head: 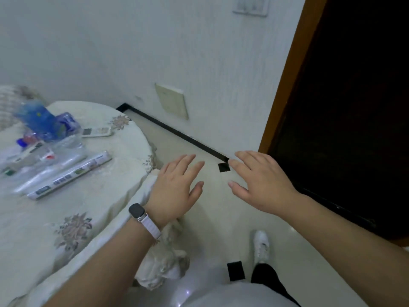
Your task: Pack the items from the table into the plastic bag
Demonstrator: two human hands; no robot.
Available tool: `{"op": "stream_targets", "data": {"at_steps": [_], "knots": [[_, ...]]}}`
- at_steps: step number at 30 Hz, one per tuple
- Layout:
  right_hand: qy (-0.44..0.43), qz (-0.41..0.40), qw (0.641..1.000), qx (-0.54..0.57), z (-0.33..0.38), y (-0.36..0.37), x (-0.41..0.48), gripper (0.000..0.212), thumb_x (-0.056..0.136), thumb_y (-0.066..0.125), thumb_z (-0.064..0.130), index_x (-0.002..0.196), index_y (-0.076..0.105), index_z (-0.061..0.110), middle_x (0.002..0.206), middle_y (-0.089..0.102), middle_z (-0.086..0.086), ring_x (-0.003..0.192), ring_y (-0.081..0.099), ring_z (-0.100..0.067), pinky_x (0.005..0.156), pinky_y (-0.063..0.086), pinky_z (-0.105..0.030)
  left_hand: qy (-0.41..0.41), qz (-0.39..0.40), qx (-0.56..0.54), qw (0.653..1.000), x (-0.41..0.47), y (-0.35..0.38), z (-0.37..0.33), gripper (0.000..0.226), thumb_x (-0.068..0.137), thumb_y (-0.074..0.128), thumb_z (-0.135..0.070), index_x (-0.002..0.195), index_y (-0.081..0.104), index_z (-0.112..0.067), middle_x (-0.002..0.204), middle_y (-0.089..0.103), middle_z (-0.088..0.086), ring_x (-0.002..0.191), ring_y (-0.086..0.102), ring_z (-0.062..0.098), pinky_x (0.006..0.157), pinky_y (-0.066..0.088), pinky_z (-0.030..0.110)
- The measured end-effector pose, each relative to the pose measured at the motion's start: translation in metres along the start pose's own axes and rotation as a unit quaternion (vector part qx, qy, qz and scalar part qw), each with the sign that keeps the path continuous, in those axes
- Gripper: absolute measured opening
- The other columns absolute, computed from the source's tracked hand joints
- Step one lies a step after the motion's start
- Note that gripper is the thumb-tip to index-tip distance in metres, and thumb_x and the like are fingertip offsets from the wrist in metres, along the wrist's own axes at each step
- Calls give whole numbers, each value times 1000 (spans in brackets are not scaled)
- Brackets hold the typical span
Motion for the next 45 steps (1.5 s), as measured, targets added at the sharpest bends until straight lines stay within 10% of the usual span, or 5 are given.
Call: {"op": "stream_targets", "data": {"at_steps": [14, 45], "knots": [[-225, 1, 970, 92, -99, 21, 212, 56, 87, 42, 52, 123, 60, 13, 130, 57, -11, 116, 53, -32, 96, 42, -44, -265, -9, 99, 959, 100, 8, 31, 50, 87, 54, -41, 133, 58, -21, 141, 55, 7, 128, 50, 30, 101, 43, 44], [-464, 89, 876, 94, 137, 158, 549, 55, 87, 44, 52, 124, 61, 15, 131, 58, -10, 115, 55, -32, 95, 44, -44, -595, -73, 105, 794, 52, 34, 337, 51, 88, 47, -41, 130, 60, -16, 137, 58, 13, 126, 54, 33, 97, 49, 51]]}}
Point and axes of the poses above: each hand's wrist, its own x-axis towards the middle knuckle, its own y-axis out of the palm, z = x × y, the point moved 2 cm from there along x, towards the middle knuckle
